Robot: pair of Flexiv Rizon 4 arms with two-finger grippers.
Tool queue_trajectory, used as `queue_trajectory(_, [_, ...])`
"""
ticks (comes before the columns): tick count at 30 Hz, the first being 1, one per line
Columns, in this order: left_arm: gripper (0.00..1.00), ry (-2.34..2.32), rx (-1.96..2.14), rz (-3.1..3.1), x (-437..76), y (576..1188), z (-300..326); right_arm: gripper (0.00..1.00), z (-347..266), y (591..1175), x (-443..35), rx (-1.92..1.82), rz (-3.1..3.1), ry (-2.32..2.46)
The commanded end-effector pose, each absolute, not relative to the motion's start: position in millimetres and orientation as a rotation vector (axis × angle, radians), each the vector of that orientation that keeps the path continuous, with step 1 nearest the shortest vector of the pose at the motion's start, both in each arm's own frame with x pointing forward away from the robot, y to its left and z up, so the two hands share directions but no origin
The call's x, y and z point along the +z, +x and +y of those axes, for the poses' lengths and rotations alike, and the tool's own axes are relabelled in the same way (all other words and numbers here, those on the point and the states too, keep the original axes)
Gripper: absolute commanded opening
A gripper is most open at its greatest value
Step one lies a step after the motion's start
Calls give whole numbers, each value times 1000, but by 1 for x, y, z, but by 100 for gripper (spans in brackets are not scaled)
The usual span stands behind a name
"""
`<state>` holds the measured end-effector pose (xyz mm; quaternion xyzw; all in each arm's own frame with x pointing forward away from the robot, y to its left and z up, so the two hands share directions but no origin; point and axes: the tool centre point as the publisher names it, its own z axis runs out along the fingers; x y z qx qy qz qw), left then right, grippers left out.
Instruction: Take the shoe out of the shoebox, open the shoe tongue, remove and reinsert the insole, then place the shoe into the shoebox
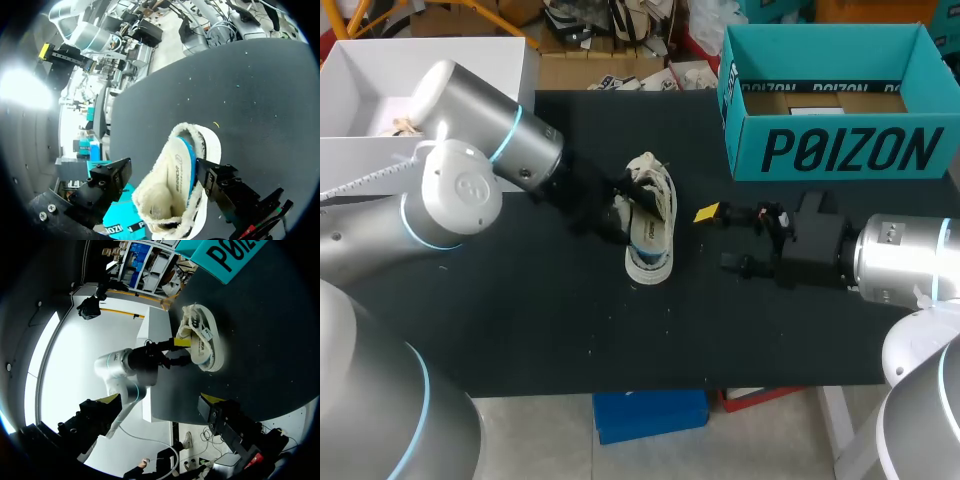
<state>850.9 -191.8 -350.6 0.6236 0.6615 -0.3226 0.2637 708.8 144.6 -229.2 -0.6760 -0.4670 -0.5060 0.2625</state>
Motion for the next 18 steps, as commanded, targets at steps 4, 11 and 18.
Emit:
queue_trajectory(4, [35,1719,-841,1772,-331,839,-183,100,145,709,-228,-1366,-1264,-1832])
queue_trajectory(11, [2,1760,-793,1775,-323,834,-180,100,145,709,-228,-1366,-1264,-1832])
queue_trajectory(18, [0,1847,-648,1813,-326,832,-175,100,145,709,-228,-1366,-1264,-1832])
